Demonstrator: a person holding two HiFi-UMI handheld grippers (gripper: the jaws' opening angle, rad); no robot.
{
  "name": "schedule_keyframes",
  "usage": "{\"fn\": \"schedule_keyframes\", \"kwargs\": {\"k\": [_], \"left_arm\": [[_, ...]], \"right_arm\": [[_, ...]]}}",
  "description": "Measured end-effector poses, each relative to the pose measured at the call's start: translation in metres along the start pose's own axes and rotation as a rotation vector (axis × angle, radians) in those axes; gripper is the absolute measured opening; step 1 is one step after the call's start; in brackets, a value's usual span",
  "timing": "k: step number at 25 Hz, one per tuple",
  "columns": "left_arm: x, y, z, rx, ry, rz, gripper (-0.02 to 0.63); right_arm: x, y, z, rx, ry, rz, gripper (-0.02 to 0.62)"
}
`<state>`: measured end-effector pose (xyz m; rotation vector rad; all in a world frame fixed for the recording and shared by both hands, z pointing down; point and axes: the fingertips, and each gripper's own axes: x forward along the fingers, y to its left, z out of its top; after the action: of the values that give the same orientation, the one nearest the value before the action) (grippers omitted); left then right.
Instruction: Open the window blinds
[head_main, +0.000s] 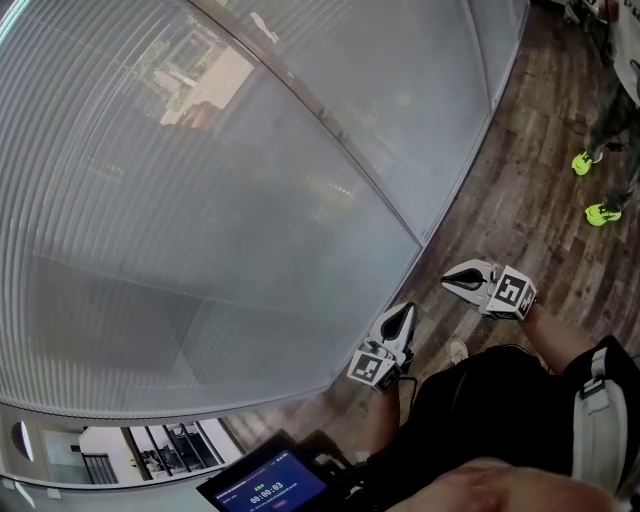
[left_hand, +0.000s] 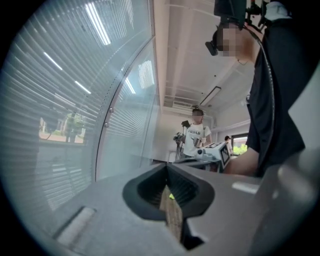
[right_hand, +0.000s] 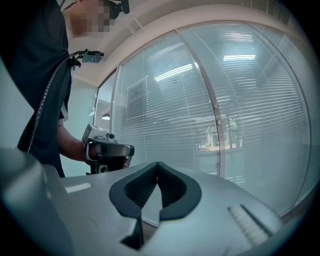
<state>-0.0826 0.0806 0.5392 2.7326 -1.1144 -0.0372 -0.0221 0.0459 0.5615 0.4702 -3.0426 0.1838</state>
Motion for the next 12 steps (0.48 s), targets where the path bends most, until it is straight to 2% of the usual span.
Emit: {"fn": "schedule_keyframes", "kwargs": {"k": [5, 12], "left_arm": [[0.000, 0.021, 0.001, 0.016, -0.018, -0.030, 0.002], [-0.009, 0.047, 0.005, -0.016, -0.017, -0.036, 0.002]], "right_arm": [[0.013, -0.009, 0.000, -0.006, 0.012, -0.033, 0.006], [0.035, -0.018, 0.011, -0.033, 0.008, -0.086, 0.006]]}}
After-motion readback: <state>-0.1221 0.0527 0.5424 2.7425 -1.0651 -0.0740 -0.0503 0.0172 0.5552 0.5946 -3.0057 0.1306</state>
